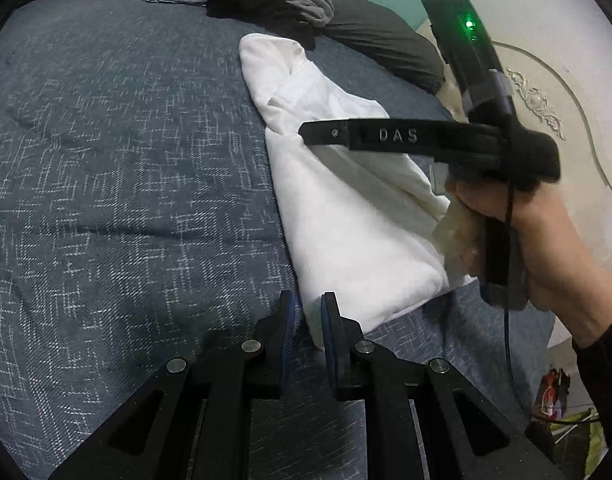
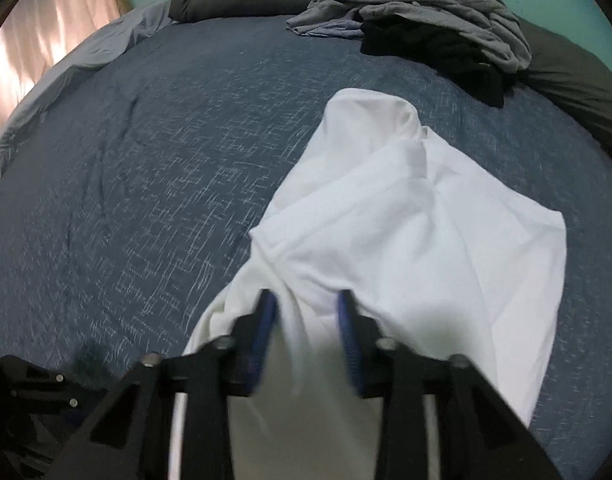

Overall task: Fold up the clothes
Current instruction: 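Move the open right gripper onto the folded shirt corner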

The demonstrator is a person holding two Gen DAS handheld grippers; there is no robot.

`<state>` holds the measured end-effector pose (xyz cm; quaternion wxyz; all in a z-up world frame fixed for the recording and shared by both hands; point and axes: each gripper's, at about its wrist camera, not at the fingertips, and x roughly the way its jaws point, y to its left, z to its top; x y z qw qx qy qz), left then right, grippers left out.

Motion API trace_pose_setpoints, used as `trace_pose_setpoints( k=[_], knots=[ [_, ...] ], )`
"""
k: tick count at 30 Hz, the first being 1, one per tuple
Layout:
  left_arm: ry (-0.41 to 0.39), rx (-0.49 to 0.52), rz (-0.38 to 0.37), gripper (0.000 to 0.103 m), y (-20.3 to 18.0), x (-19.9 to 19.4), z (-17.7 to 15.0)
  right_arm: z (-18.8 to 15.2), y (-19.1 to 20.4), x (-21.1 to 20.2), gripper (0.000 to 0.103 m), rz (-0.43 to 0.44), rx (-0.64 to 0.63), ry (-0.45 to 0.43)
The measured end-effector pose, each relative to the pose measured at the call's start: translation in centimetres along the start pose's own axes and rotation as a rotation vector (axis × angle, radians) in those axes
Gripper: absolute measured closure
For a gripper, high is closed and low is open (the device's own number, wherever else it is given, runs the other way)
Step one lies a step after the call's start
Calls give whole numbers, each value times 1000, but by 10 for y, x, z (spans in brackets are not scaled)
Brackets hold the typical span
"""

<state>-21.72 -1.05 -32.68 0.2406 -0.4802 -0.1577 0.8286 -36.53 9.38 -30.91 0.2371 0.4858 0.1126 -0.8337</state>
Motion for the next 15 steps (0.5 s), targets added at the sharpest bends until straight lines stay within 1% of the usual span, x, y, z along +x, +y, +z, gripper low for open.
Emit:
trace_pose_setpoints(
  k=[2, 3, 7, 10, 14, 15],
  knots=[
    [3, -1, 0, 89, 2, 0, -1, 1, -5, -1, 93, 4, -1, -9],
    [4, -3, -2, 89, 2, 0, -2, 1, -10, -4, 97, 15, 19, -19],
    [10, -10, -10, 89, 3, 1, -5, 2, -32, -13, 100, 62, 98, -59],
    [6, -12, -15, 89, 4, -1, -5, 1, -44, -20, 100, 58, 127, -76],
    [3, -12, -18, 89, 4, -2, -3, 8, -39, -18, 100, 73, 105, -85],
    [2, -11, -17, 89, 4, -2, -3, 10, -35, -16, 98, 76, 106, -80]
  ],
)
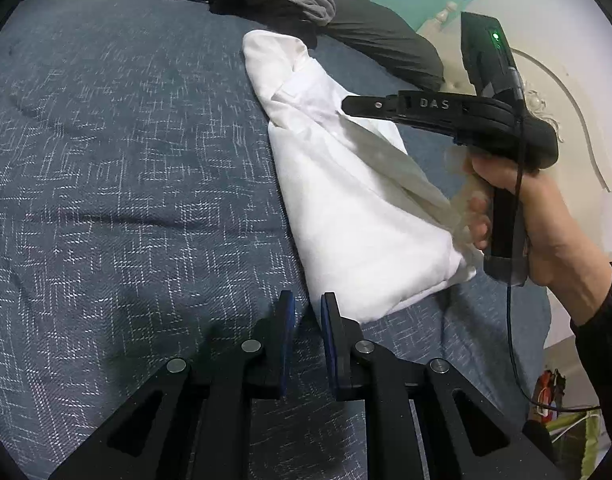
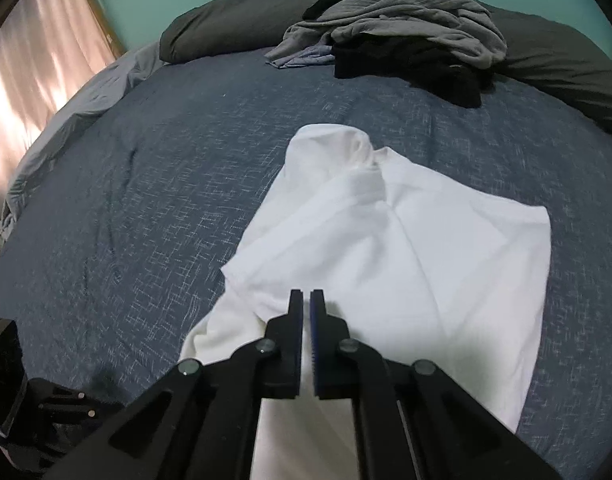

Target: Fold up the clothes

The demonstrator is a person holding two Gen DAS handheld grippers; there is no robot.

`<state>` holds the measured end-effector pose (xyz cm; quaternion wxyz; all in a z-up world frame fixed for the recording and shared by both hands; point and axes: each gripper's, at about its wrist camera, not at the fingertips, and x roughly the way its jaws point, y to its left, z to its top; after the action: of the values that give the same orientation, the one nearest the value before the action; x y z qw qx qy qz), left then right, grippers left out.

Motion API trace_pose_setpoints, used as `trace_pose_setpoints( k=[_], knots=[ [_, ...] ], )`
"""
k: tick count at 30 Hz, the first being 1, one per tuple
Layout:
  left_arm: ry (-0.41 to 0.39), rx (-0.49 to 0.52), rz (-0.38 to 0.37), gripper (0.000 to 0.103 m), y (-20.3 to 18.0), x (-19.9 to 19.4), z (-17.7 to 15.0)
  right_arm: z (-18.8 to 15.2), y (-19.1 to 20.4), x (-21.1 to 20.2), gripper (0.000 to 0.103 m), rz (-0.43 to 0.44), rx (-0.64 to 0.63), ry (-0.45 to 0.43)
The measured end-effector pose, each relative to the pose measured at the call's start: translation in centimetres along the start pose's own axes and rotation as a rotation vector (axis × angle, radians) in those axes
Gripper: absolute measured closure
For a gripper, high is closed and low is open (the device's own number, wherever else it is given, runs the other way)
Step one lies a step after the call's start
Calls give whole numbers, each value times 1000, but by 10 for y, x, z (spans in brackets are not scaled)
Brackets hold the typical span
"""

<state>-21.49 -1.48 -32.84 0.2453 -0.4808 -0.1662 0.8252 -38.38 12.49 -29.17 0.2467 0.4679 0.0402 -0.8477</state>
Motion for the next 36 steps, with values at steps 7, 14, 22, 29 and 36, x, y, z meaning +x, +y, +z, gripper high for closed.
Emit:
trace_pose_setpoints(
  k=[7, 14, 22, 29, 36],
  knots=[
    [-5, 6, -4, 89, -1, -2, 3, 8, 34, 20, 56, -14, -67, 37],
    [-4, 5, -8, 89, 0, 1, 5, 13, 34, 33, 86, -39, -77, 64],
    [-1, 4, -9, 89, 7, 2, 3, 19, -8, -1, 95, 90, 86, -39],
    [0, 10, -6, 89, 11, -2, -2, 32, -51, -22, 99, 12, 150, -102],
    [6, 13, -5, 89, 9, 3, -2, 58, -116, -45, 99, -111, 240, -175]
  ],
)
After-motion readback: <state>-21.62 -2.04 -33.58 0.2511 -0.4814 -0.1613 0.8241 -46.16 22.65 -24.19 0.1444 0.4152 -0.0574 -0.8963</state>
